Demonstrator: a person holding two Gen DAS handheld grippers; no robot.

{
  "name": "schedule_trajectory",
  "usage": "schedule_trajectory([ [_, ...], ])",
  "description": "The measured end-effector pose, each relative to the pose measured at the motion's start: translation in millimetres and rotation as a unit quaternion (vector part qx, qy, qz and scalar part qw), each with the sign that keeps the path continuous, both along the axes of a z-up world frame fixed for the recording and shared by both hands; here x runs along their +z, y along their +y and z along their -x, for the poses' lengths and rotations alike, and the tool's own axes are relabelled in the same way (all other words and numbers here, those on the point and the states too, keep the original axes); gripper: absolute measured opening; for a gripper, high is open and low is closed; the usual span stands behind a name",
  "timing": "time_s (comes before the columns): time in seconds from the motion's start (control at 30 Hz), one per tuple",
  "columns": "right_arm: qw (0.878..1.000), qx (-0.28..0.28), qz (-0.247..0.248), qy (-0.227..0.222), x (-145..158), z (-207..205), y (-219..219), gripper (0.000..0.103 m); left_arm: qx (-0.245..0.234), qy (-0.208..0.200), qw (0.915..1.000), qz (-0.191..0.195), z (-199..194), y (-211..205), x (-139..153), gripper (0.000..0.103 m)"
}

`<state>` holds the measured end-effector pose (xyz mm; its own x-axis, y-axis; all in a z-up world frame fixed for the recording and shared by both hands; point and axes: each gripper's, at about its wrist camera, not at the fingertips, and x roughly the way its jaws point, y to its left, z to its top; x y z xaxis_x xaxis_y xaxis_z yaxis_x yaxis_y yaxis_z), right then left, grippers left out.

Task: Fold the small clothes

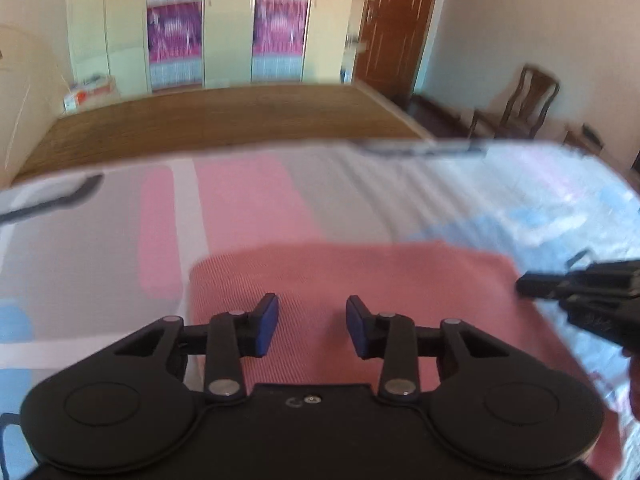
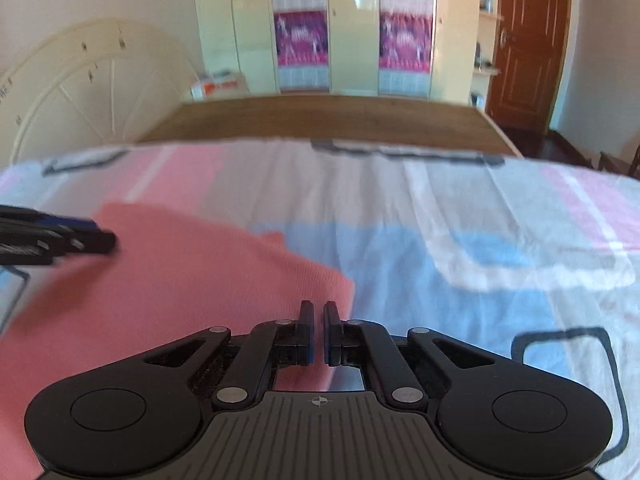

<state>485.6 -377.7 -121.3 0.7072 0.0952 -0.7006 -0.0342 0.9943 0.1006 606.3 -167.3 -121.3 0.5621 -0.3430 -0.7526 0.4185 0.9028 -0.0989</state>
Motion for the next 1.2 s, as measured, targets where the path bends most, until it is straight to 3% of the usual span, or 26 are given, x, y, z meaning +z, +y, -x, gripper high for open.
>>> schedule_trajectory([
  [0.03,1.000,-0.001,0.008,0.020,-6,-6,0,0.002,-0.006,0.015,0.9998,-0.013,-2,-3,-11,0.039],
  [0.07,0.999,-0.002,0.009,0.039,-12,-13,-1,0.002,-0.010,0.001,0.9998,-0.018,1,-4,-12,0.040],
  [0.2,0.999,-0.002,0.004,0.040,3,-13,-4,0.002,-0.003,-0.011,0.9999,0.005,29,2,8,0.039],
  [0.3,0.999,0.038,-0.003,0.012,26,19,5,0.002,-0.013,-0.031,0.9992,0.023,75,18,22,0.039],
  [0.37,0.998,0.063,-0.009,0.008,36,44,12,0.004,-0.011,-0.023,0.9991,0.035,106,29,24,0.039],
  [0.47,0.995,0.099,-0.014,0.014,38,81,24,0.006,-0.003,-0.033,0.9995,0.001,147,37,18,0.038],
  [0.5,0.993,0.113,-0.013,0.019,34,93,28,0.006,0.002,-0.027,0.9996,0.008,155,37,16,0.038],
  [0.6,0.991,0.117,0.047,0.053,3,112,38,0.003,0.004,-0.024,0.9997,-0.009,168,35,7,0.042],
  [0.7,0.993,0.101,0.051,0.039,-1,121,38,0.000,0.010,-0.024,0.9993,-0.027,178,32,6,0.042],
  [0.77,0.994,0.088,0.049,0.042,4,122,42,0.000,0.010,-0.028,0.9984,-0.048,183,29,7,0.042],
  [0.87,0.994,0.099,0.037,0.019,20,139,49,0.000,0.014,-0.018,0.9986,-0.047,194,32,6,0.042],
  [0.93,0.992,0.113,0.029,0.038,14,149,51,0.000,0.025,0.000,0.9986,-0.046,201,37,-3,0.042],
  [1.0,0.989,0.115,0.051,0.073,-5,150,55,0.000,0.033,0.006,0.9982,-0.050,208,38,-8,0.044],
  [1.13,0.992,0.104,0.020,0.061,1,151,48,0.000,0.048,0.008,0.9973,-0.054,215,40,-8,0.045],
  [1.2,0.994,0.103,0.004,0.047,9,154,43,0.000,0.054,0.008,0.9968,-0.058,217,40,-5,0.054],
])
